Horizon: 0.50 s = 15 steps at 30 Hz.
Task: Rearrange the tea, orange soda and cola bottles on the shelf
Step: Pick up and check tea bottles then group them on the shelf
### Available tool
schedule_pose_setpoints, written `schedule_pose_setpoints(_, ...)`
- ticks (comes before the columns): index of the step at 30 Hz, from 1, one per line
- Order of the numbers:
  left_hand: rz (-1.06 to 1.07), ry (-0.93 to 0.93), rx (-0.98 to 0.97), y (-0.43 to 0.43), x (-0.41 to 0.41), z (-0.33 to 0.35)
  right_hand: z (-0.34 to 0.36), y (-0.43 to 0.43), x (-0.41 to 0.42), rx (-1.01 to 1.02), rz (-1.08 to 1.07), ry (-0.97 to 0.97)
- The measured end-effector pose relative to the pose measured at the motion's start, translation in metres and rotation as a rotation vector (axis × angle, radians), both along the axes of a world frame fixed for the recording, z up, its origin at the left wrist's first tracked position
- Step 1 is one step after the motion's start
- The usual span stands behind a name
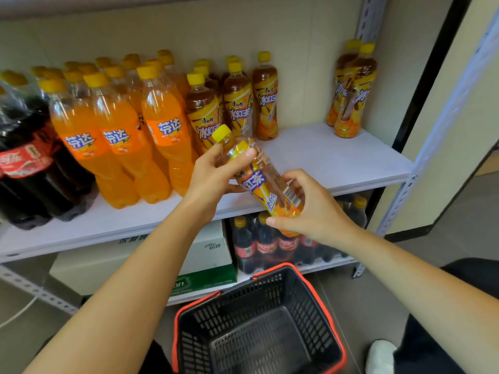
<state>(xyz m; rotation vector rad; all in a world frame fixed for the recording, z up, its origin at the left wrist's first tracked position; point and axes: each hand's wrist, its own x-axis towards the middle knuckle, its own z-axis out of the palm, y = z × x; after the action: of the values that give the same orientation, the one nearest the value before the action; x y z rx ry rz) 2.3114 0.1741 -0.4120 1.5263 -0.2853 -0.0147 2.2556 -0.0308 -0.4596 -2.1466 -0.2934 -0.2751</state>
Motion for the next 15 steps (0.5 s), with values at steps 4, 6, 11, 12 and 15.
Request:
schedule_pose_setpoints(4,-0.051,-0.045,-0.065,0.006,0.002,0.001,0.01,-0.006,0.006,0.263,0.191,0.245)
schedule_pose_setpoints(6,-0.099,-0.053,-0.13,0.007,0.0,0.003,0.012,-0.011,0.007,0.425,0.282,0.388)
schedule_pose_setpoints(11,-0.148,-0.016,-0.125,0.004,0.002,0.005,0.007,-0.008,0.01,0.362,0.161,0.221)
schedule_pose_setpoints(12,-0.118,-0.02,-0.054,0.004,0.002,0.006,0.006,-0.007,0.009,0.329,0.112,0.165)
schedule_pose_setpoints(15,-0.041,-0.046,0.064,0.003,0.002,0.006,0.002,-0.007,0.005,0.113,-0.049,0.0)
